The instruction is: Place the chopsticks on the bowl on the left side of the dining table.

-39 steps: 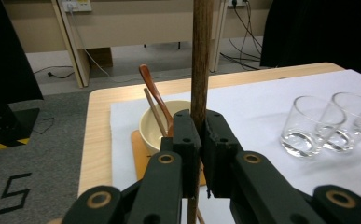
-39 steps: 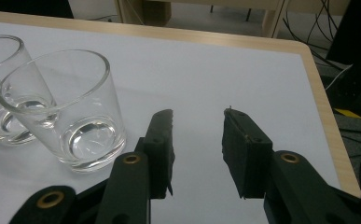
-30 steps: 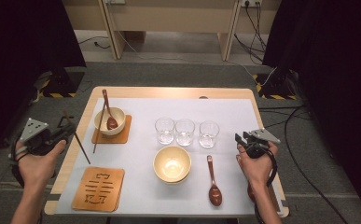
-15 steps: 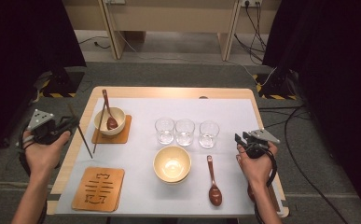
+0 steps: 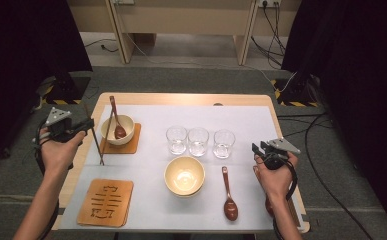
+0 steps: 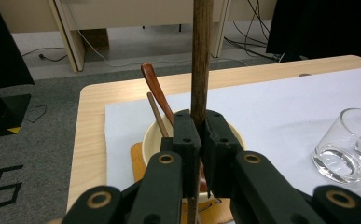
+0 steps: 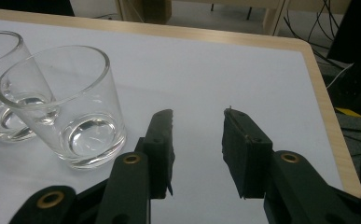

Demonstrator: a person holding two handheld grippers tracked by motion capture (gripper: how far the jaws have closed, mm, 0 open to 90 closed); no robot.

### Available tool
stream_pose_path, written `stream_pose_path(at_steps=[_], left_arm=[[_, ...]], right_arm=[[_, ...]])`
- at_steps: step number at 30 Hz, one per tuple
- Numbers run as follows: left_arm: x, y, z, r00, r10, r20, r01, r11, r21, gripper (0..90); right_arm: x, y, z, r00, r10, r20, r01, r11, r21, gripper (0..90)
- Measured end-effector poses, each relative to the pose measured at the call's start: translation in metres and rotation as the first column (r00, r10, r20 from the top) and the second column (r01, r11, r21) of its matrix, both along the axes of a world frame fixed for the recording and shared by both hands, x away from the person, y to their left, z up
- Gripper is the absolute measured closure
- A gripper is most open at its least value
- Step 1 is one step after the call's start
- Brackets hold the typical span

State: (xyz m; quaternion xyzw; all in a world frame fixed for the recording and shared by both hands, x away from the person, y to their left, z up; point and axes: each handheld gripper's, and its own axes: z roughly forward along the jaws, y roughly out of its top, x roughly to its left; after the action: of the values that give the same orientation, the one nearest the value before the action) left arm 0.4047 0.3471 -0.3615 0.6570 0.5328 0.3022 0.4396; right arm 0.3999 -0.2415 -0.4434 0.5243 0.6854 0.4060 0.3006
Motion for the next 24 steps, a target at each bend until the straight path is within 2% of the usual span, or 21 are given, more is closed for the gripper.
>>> stream_pose_path(at_steps=[7, 15, 22, 24], left_arm=[[0.015, 0.0, -0.001, 0.9997, 0.008, -0.022, -0.008, 1.0, -0.005, 83.5], [0.042, 0.0, -0.01, 0.9974, 0.053, -0.049, -0.055, 0.9976, -0.04, 83.5], [0.059, -0.004, -0.017, 0.9936, 0.083, -0.077, -0.086, 0.9956, -0.038, 83.5], [0.069, -0.005, -0.021, 0.9902, 0.102, -0.096, -0.106, 0.9935, -0.04, 83.5]], right_arm=[[0.0, 0.0, -0.001, 1.0, 0.003, -0.004, -0.003, 1.0, -0.004, 63.7], [0.001, 0.001, -0.002, 1.0, 0.005, -0.007, -0.005, 1.0, -0.003, 63.7], [0.002, 0.002, -0.002, 0.9999, 0.008, -0.008, -0.008, 1.0, -0.004, 63.7], [0.002, 0.002, -0.002, 0.9999, 0.008, -0.009, -0.008, 1.0, -0.005, 63.7]])
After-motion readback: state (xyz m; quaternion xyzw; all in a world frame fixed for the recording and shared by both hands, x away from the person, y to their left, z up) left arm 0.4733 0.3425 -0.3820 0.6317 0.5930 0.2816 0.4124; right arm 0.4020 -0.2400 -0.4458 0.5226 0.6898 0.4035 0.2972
